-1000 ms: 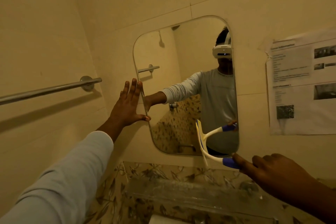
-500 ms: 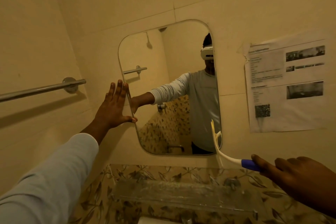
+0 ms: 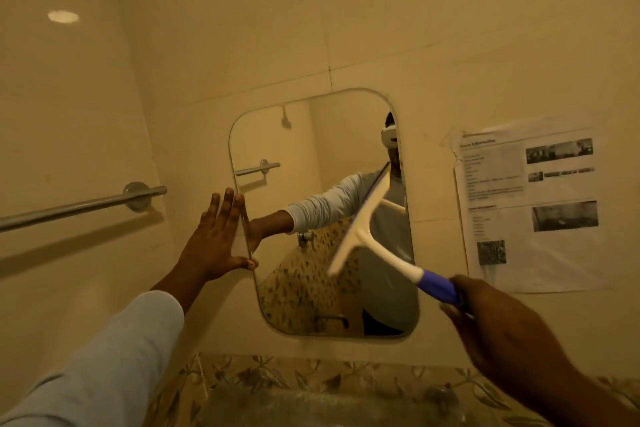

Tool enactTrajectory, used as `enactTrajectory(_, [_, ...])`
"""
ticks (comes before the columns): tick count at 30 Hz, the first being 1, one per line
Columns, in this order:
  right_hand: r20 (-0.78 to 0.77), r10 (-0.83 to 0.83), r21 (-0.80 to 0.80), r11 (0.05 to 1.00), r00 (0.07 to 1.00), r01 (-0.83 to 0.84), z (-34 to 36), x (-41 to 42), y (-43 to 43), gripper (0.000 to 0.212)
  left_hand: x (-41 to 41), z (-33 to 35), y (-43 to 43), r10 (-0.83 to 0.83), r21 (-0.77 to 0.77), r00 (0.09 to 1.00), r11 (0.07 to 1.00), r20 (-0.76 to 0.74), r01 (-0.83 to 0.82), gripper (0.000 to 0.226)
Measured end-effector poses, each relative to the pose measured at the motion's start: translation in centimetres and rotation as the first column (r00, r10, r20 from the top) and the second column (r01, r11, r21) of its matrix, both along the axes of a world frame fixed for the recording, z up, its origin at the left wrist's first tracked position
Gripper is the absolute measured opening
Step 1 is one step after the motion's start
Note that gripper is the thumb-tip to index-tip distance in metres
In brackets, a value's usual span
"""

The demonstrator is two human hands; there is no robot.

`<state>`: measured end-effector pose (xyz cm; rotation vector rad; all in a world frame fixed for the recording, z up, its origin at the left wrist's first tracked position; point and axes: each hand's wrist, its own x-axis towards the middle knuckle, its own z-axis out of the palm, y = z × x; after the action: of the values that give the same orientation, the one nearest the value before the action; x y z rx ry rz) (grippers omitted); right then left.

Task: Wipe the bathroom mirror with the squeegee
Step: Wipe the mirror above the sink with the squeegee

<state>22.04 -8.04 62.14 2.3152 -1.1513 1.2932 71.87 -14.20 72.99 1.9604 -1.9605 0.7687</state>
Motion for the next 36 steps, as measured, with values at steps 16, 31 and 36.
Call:
enactTrajectory(16, [0.882,0.262,0.038,0.788,0.392,-0.614,15.9,19.5,-5.8,0.029,1.1,-0.5,-0.7,-0.056,-0.052,0.998,0.997,-0.024,0.055,0.157])
enactTrajectory(31, [0.877,0.231,0.038,0.840,0.420,-0.541,14.4,19.1,-6.4,0.025,1.6,-0.7,-1.2,-0.061,-0.046,0.998,0.997,-0.025,0.059,0.154])
enactTrajectory(36, [0.913,0.220,0.049,0.778,0.344,-0.626,9.9,19.7,-5.7,0.031,1.3,-0.6,-1.0,-0.046,-0.037,0.998,0.998,-0.032,0.045,0.156])
